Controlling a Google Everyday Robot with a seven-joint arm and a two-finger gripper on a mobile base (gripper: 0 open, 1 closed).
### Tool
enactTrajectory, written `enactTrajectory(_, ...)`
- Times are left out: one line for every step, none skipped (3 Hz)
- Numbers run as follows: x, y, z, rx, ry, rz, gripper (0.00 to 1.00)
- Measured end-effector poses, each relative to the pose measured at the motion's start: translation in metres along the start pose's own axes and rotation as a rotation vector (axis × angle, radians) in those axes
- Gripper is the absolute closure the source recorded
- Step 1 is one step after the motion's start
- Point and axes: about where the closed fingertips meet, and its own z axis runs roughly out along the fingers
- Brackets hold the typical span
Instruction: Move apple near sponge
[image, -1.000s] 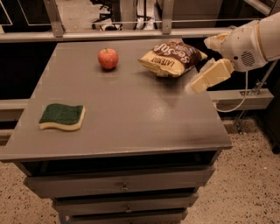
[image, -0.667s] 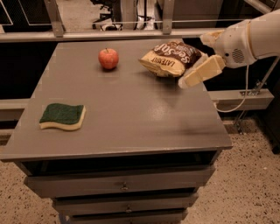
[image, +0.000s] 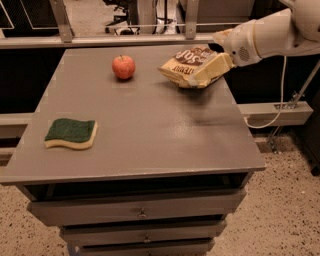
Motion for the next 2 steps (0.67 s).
enactTrajectory(-0.019, -0.029, 0.042, -0.022, -0.012, -0.017, 0.0)
enactTrajectory(-0.035, -0.034, 0.069, -0.038, 0.001, -0.024, 0.0)
